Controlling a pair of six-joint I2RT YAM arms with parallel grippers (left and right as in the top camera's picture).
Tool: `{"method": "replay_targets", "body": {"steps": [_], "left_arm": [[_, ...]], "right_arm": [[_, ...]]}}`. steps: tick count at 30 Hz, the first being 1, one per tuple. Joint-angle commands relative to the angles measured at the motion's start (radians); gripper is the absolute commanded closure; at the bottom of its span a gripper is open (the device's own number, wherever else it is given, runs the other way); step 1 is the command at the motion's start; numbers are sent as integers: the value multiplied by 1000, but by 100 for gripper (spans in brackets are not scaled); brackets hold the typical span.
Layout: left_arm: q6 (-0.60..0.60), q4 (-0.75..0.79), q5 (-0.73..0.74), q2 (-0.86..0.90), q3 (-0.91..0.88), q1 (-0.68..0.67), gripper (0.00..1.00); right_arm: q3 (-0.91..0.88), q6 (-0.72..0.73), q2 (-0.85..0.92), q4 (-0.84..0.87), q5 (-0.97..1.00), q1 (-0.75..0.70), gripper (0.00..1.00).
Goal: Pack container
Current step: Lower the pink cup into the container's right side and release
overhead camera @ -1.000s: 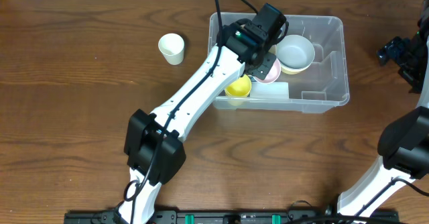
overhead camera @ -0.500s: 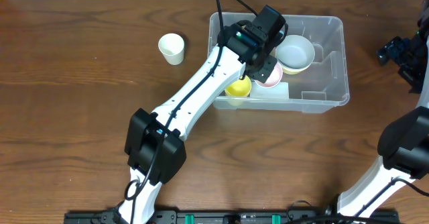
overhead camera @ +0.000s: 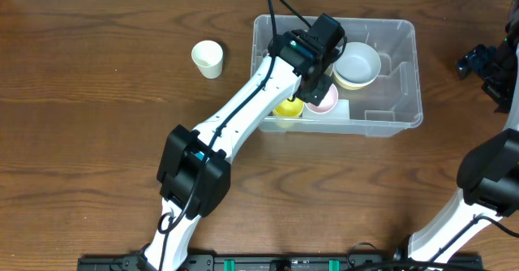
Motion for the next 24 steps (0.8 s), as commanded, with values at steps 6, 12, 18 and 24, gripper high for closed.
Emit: {"method": "replay_targets", "body": {"steps": [6, 12, 18, 24], "left_arm": [[14, -2, 5, 19, -40, 3, 94], [19, 5, 5, 19, -40, 3, 93], [51, 26, 2, 19, -40, 4, 88], [51, 53, -6, 19, -40, 8, 89]], "right_arm": [[-3, 18, -1, 0, 11, 3, 1], [-3, 18, -1, 0, 11, 3, 1], [-3, 18, -1, 0, 11, 3, 1], [-3, 18, -1, 0, 11, 3, 1]]}}
